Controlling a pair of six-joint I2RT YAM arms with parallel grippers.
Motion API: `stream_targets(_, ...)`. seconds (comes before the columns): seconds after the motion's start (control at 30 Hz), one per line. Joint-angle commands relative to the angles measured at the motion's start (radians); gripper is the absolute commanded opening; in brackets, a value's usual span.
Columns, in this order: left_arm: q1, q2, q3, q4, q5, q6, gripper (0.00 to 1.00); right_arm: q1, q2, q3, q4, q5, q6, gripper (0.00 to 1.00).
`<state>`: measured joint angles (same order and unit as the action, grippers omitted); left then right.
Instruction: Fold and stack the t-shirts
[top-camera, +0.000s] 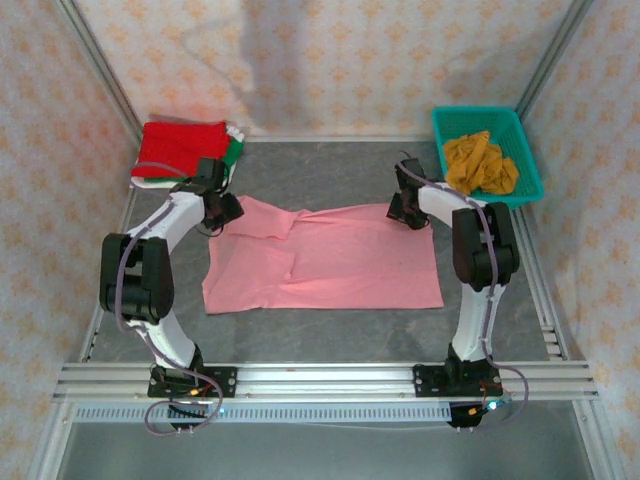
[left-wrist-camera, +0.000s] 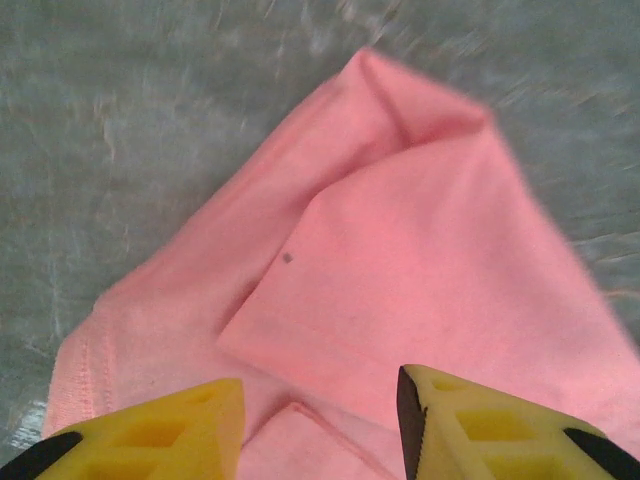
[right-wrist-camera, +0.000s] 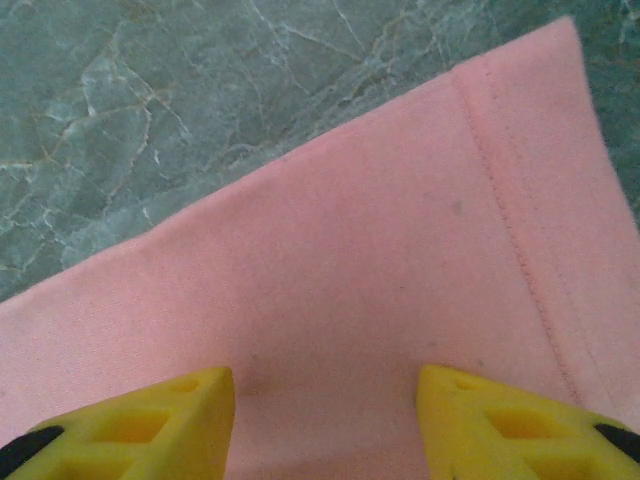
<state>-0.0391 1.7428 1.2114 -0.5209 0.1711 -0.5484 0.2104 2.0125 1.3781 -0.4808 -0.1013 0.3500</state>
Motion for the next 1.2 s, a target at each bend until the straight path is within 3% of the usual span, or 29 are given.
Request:
stream_targets(0.0, 0.004, 0.043, -0.015, -0.006, -0.027, 0.004, 0.45, -0.002, -0.033, -0.016, -0.042, 0.009, -0.009, 0.52)
stream_targets(0.27, 0.004, 0.087, -0.033, 0.028, -0.032, -0.002, 0.42, -0.002, -0.022, -0.024, -0.034, 0.002, -0.008, 0.52)
stream_targets(0.83, 0.002, 0.051, -0.022, 0.023, -0.028, -0.001, 0.0, -0.003, -0.013, -0.008, -0.039, 0.006, -0.002, 0.52)
stream_targets(1.17, 0.002, -0.04, -0.027, 0.008, -0.036, -0.013, 0.0, -0.002, -0.014, 0.03, -0.056, -0.002, -0.003, 0.52)
